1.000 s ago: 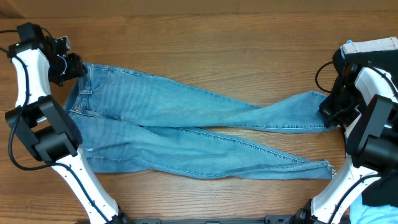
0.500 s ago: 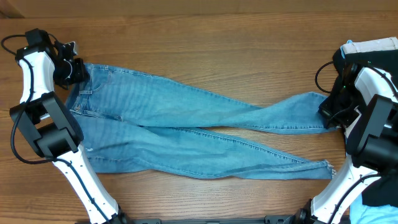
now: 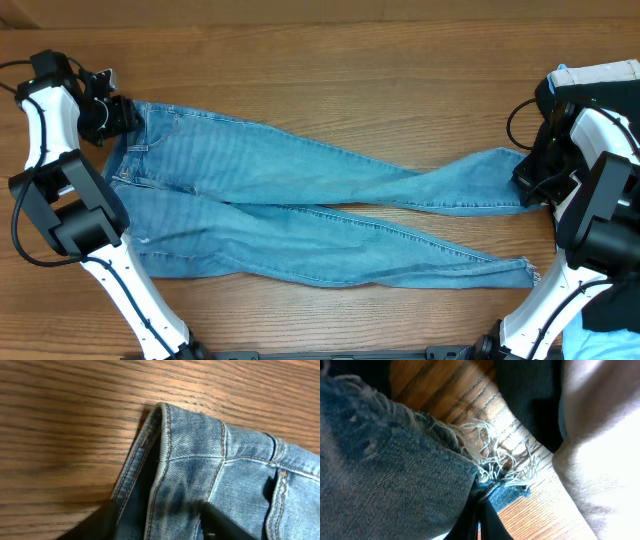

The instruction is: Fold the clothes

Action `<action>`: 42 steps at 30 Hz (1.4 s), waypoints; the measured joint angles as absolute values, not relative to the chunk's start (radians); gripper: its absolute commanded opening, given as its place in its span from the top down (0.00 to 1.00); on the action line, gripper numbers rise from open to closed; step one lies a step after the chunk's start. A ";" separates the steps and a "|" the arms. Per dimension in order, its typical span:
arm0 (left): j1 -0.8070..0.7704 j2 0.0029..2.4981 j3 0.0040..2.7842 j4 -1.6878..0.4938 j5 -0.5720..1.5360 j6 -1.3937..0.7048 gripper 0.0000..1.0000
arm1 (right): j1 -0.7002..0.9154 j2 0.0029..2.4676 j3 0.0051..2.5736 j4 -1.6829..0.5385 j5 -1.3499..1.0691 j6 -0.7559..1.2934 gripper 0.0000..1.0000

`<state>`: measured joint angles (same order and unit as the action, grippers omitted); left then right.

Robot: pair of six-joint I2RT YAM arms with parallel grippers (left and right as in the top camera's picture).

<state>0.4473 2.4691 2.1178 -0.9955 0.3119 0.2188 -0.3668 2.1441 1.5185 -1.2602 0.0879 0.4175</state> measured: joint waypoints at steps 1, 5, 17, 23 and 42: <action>0.447 2.469 2.118 -0.995 0.313 0.221 0.57 | -0.367 2.144 1.518 -1.261 0.088 0.418 0.96; 0.423 2.469 2.118 -0.993 0.316 0.223 0.60 | -0.367 2.144 1.518 -1.261 0.088 0.418 0.96; 0.389 2.475 2.158 -1.037 0.308 0.242 0.96 | -0.367 2.145 1.518 -1.266 0.086 0.418 0.96; 0.407 2.488 2.363 -1.103 0.237 0.195 0.96 | -0.367 2.146 1.518 -1.268 0.081 0.418 0.96; 0.478 2.489 2.522 -1.139 0.131 0.078 0.39 | -0.367 2.150 1.584 -1.197 -0.117 0.152 0.78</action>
<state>0.4778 2.4889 2.5217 -1.1393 0.1314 0.0780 -0.3668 2.1502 1.5841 -1.1969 -0.1173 0.1524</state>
